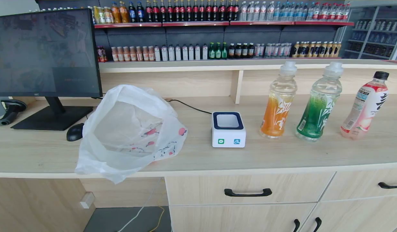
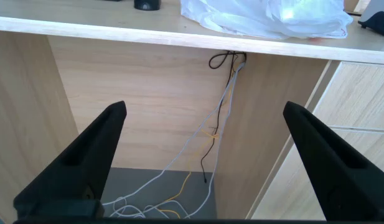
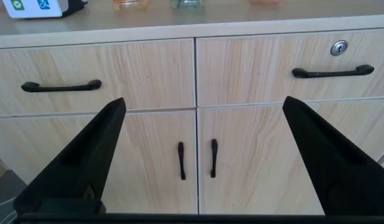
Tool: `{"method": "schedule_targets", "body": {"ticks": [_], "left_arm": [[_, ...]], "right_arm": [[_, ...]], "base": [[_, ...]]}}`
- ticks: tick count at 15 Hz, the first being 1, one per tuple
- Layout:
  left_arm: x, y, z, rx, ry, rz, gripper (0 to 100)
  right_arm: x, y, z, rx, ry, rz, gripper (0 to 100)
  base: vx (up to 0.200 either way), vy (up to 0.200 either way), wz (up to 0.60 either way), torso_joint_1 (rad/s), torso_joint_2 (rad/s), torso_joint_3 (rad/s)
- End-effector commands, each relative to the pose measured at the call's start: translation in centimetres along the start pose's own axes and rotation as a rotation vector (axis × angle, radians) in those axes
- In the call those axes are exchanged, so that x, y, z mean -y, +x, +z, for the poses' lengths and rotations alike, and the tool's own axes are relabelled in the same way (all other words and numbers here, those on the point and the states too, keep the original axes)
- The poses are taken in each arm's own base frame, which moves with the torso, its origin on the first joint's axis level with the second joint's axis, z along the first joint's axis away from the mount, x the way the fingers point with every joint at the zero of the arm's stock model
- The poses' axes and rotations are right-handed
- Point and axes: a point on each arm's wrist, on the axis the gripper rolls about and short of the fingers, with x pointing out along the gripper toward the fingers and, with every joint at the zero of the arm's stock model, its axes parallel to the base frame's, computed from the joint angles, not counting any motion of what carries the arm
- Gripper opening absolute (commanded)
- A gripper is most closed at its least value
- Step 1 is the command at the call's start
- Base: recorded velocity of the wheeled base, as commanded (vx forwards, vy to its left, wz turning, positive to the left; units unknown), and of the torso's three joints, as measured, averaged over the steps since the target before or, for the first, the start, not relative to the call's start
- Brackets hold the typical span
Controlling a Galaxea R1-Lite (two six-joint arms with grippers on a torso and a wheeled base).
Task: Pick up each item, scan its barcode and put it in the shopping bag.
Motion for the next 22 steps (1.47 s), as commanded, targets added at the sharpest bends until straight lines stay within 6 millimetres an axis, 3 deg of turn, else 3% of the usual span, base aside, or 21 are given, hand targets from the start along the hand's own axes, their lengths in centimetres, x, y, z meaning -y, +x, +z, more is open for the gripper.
{"method": "schedule_targets", "body": {"ticks": [1, 6, 7, 8, 10, 12, 14, 19, 22], "left_arm": [[0.0, 0.0, 0.0, 0.000, 0.000, 0.001, 100], [0.0, 0.0, 0.0, 0.000, -0.002, 0.001, 100], [0.0, 0.0, 0.0, 0.000, -0.003, 0.001, 100], [0.0, 0.0, 0.0, 0.000, -0.003, 0.001, 100], [0.0, 0.0, 0.0, 0.000, -0.003, 0.001, 100], [0.0, 0.0, 0.0, 0.000, -0.005, 0.001, 100], [0.0, 0.0, 0.0, 0.000, -0.005, 0.001, 100], [0.0, 0.0, 0.0, 0.000, -0.005, 0.001, 100], [0.0, 0.0, 0.0, 0.000, -0.005, 0.001, 100]], "right_arm": [[0.0, 0.0, 0.0, 0.001, 0.012, 0.000, 100], [0.0, 0.0, 0.2, 0.017, -0.082, -0.004, 100], [0.0, -0.4, 1.9, 0.070, -0.080, -0.002, 100], [0.0, -0.8, 5.3, 0.121, -0.071, 0.002, 100], [-0.1, 0.1, 8.8, 0.119, -0.073, 0.041, 100], [-0.4, 3.1, 11.8, 0.173, -0.037, 0.133, 100], [-1.3, 7.4, 14.7, 0.265, 0.008, 0.167, 100], [-3.7, 17.6, 18.3, 0.282, 0.005, 0.265, 100], [-4.4, 21.1, 17.8, 0.214, -0.029, 0.261, 100]], "base": [[0.000, 0.000, 0.00, 0.000, 0.00, 0.000], [0.000, 0.000, 0.00, 0.000, 0.00, 0.000], [0.000, 0.000, 0.00, 0.000, 0.00, 0.000], [0.000, 0.000, 0.00, 0.000, 0.00, 0.000], [0.000, 0.000, 0.00, 0.000, 0.00, 0.000], [0.000, 0.000, 0.00, 0.000, 0.00, 0.000], [0.000, 0.000, 0.00, 0.000, 0.00, 0.000], [0.000, 0.000, 0.00, 0.000, 0.00, 0.000], [0.000, 0.000, 0.00, 0.000, 0.00, 0.000]]}}
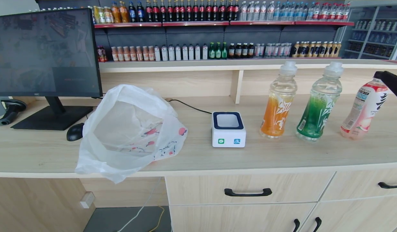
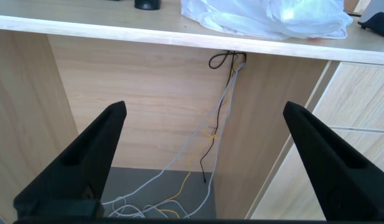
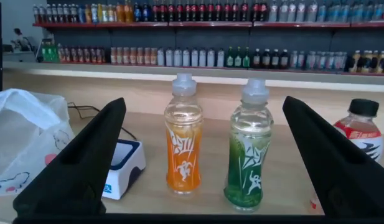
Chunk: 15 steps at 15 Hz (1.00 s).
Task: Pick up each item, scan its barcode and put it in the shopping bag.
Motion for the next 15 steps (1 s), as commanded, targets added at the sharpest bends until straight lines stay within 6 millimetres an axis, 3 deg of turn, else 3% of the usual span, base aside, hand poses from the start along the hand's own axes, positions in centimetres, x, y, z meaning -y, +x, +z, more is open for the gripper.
{"method": "schedule_targets", "body": {"ticks": [1, 6, 15], "left_arm": [[0.0, 0.0, 0.0, 0.000, -0.001, 0.000, 100], [0.0, 0.0, 0.0, 0.000, -0.002, 0.000, 100], [0.0, 0.0, 0.0, 0.000, -0.007, 0.000, 100]], "right_arm": [[0.3, 5.2, -3.8, -0.145, 0.001, 0.007, 100], [0.7, 8.5, -5.4, -0.186, -0.002, 0.100, 100], [0.3, 9.8, -9.7, -0.295, 0.022, 0.121, 100]], "base": [[0.000, 0.000, 0.00, 0.000, 0.00, 0.000], [0.000, 0.000, 0.00, 0.000, 0.00, 0.000], [0.000, 0.000, 0.00, 0.000, 0.00, 0.000]]}}
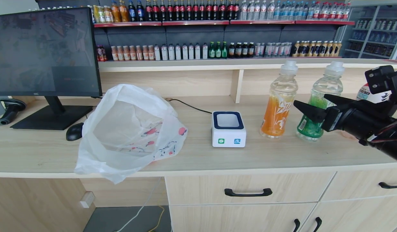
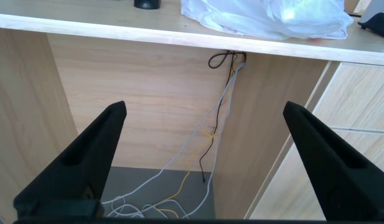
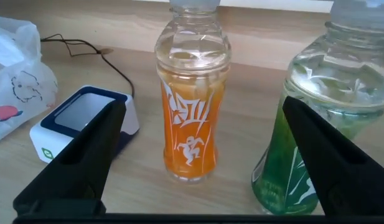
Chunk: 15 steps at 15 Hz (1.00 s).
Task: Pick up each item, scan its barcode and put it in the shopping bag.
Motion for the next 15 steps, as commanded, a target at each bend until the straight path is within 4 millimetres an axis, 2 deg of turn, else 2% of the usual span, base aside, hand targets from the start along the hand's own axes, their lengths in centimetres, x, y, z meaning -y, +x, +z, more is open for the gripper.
{"method": "schedule_targets", "body": {"ticks": [1, 2, 6, 13, 15], "left_arm": [[0.0, 0.0, 0.0, 0.000, -0.001, 0.000, 100], [0.0, 0.0, 0.0, 0.000, -0.001, 0.000, 100], [0.0, 0.0, 0.0, 0.000, -0.001, 0.000, 100], [0.0, 0.0, 0.0, 0.000, -0.001, 0.000, 100], [0.0, 0.0, 0.0, 0.000, -0.001, 0.000, 100]], "right_arm": [[-0.2, 0.7, -0.9, -0.030, 0.005, 0.014, 100], [-0.8, 0.9, -1.1, -0.035, 0.008, 0.037, 100], [-0.9, 1.4, -2.0, -0.064, 0.012, 0.053, 100], [-0.5, 3.5, -2.9, -0.079, 0.013, 0.055, 100], [-0.3, 4.7, -3.0, -0.075, 0.012, 0.052, 100]], "base": [[0.000, 0.000, 0.00, 0.000, 0.00, 0.000], [0.000, 0.000, 0.00, 0.000, 0.00, 0.000], [0.000, 0.000, 0.00, 0.000, 0.00, 0.000], [0.000, 0.000, 0.00, 0.000, 0.00, 0.000], [0.000, 0.000, 0.00, 0.000, 0.00, 0.000]]}}
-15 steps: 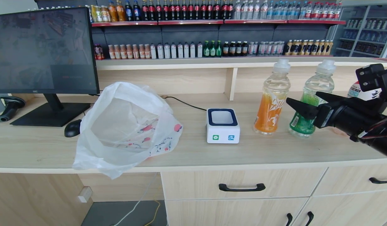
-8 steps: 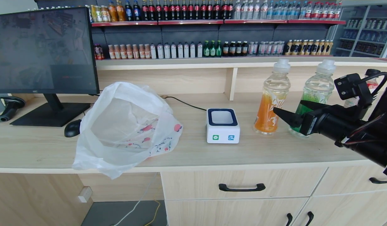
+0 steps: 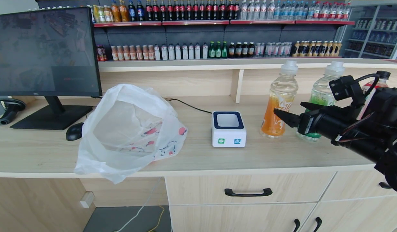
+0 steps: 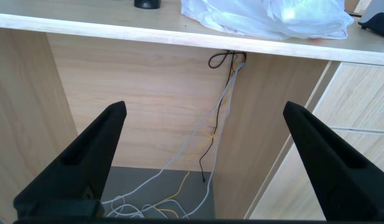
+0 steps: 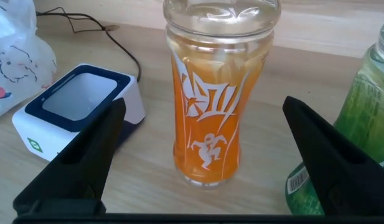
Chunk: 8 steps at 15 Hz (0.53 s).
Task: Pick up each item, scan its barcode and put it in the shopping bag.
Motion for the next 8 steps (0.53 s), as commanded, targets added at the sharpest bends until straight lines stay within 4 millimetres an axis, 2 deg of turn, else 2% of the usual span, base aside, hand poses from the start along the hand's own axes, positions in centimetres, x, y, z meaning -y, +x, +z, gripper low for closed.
{"method": "schedule_targets", "body": {"ticks": [1, 8], "left_arm": [[0.0, 0.0, 0.0, 0.000, 0.000, 0.000, 100], [0.0, 0.0, 0.0, 0.000, 0.000, 0.000, 100]], "right_arm": [[0.4, 1.3, -0.5, -0.009, 0.002, -0.002, 100], [1.3, 4.6, -1.1, 0.011, 0.006, -0.015, 100]], "base": [[0.000, 0.000, 0.00, 0.000, 0.00, 0.000], [0.000, 0.000, 0.00, 0.000, 0.00, 0.000]]}}
